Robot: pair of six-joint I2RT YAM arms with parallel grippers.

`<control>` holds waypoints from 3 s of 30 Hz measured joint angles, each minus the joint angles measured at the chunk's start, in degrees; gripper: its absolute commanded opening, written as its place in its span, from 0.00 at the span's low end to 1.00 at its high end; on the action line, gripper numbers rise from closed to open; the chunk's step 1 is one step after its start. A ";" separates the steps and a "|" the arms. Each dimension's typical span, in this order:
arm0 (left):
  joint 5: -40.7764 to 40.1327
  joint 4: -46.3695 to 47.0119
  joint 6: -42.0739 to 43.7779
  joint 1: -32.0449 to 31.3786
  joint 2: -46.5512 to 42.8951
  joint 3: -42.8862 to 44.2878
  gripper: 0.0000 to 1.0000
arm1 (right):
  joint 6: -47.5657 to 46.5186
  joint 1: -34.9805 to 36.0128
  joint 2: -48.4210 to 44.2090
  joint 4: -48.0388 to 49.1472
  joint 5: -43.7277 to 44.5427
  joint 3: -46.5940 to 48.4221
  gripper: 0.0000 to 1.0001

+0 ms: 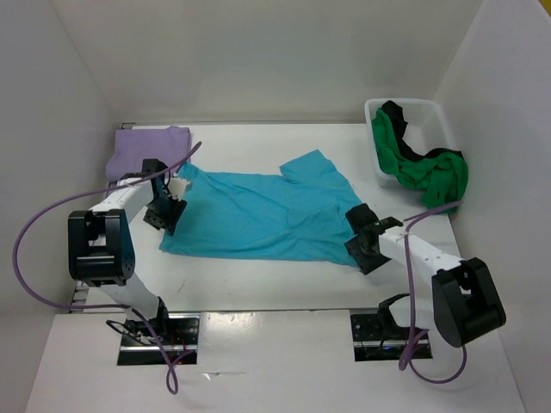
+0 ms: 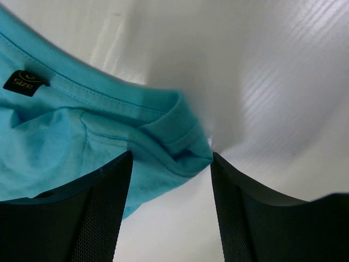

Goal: Fold and stack the t-shirts
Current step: Fold the flattened tshirt in 1/3 of the way

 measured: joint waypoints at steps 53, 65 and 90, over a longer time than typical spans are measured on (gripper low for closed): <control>9.70 0.37 -0.24 3.61 7.48 5.88 0.35 | -2.38 0.00 5.57 0.74 0.07 3.50 0.42; 8.33 0.35 -0.24 3.61 8.68 5.88 0.17 | -2.64 0.00 5.55 0.81 0.07 3.50 0.42; 9.55 -0.52 -1.99 5.88 0.90 8.98 0.00 | -2.97 -0.33 5.68 1.73 -0.37 3.52 0.04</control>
